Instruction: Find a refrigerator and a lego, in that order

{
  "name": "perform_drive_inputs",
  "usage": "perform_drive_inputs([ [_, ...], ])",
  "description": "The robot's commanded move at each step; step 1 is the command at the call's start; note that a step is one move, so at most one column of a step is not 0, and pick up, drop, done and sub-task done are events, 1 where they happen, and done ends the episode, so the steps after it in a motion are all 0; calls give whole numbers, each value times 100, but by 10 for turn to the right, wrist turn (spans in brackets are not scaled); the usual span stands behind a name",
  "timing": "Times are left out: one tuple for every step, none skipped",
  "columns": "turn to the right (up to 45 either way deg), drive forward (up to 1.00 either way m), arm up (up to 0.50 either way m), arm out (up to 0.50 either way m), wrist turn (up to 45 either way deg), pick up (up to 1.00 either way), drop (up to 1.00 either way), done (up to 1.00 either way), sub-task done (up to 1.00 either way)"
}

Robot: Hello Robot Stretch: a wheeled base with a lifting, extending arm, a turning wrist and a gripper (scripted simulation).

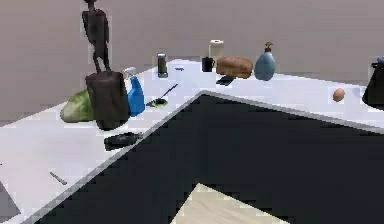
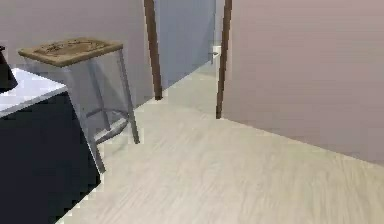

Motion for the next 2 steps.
perform_drive_inputs([
  [210, 0, 0, 0, 0, 0, 0, 0, 0],
  [0, 10, 0, 0, 0, 0, 0, 0, 0],
])
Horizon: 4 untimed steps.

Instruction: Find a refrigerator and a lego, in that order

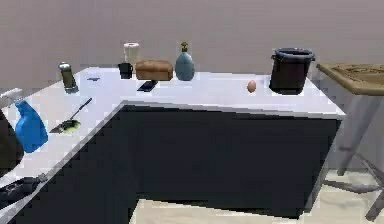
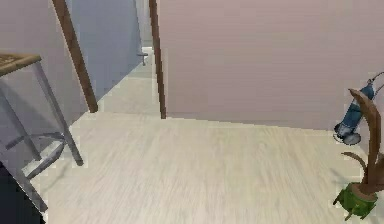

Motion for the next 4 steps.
perform_drive_inputs([
  [-450, 0, 0, 0, 0, 0, 0, 0, 0],
  [-450, 0, 0, 0, 0, 0, 0, 0, 0],
  [-450, 0, 0, 0, 0, 0, 0, 0, 0],
  [0, 0, 0, 0, 0, 0, 0, 0, 100],
])
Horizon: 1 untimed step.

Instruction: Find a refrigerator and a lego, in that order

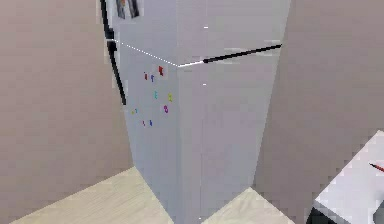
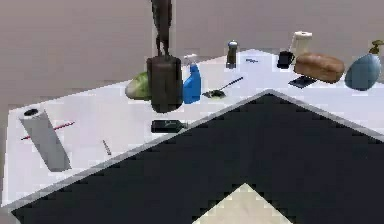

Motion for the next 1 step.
perform_drive_inputs([
  [-450, 0, 0, 0, 0, 0, 0, 0, 0],
])
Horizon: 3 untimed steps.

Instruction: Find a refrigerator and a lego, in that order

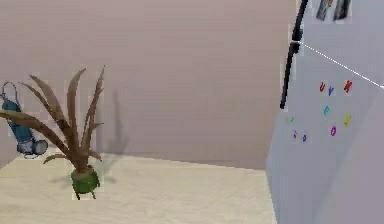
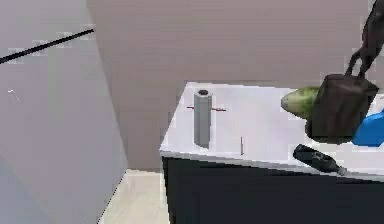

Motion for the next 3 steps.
perform_drive_inputs([
  [-450, 0, 0, 0, 0, 0, 0, 0, 0],
  [-450, 0, 0, 0, 0, 0, 0, 0, 0],
  [-180, 0, 0, 0, 0, 0, 0, 0, 0],
])
